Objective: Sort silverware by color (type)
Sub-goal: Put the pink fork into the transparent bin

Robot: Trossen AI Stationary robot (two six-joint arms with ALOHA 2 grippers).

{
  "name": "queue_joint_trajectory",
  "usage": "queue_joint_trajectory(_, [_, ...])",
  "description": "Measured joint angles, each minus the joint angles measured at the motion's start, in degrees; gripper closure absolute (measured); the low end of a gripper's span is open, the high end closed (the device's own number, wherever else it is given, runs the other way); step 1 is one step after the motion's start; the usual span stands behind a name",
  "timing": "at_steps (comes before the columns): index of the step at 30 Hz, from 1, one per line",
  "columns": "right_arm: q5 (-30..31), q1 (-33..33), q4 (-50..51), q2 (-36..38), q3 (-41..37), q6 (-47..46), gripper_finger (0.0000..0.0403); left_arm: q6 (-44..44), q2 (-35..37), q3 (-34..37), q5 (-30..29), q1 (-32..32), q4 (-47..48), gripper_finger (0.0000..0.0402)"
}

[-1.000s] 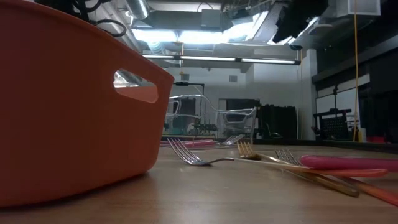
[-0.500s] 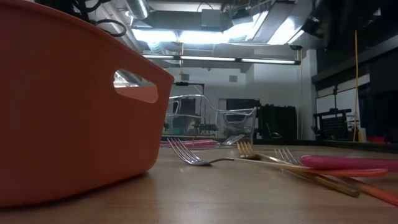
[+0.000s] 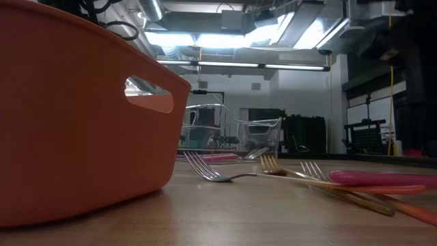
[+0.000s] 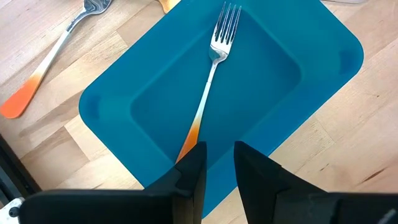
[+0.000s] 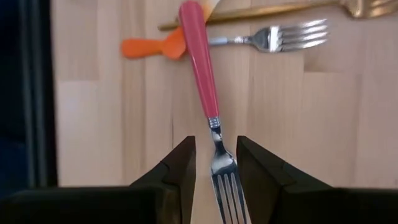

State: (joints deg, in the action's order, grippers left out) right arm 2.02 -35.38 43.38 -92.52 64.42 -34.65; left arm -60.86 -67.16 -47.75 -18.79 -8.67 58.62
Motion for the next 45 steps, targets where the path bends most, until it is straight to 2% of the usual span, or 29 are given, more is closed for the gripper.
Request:
queue_joint_trajectory(14, [0.08,0.11,-0.18,-8.92,0.0,0.59,0.0297,-0.02,0.0,0.0,0.0,0.0,-0.01,0.0326])
queue_joint_trajectory(45, [1.49,0.09,-5.58,-12.35,0.0,2.19,0.0297,0.04,-0.02,0.0,-1.57,0.0,-0.38,0.0326])
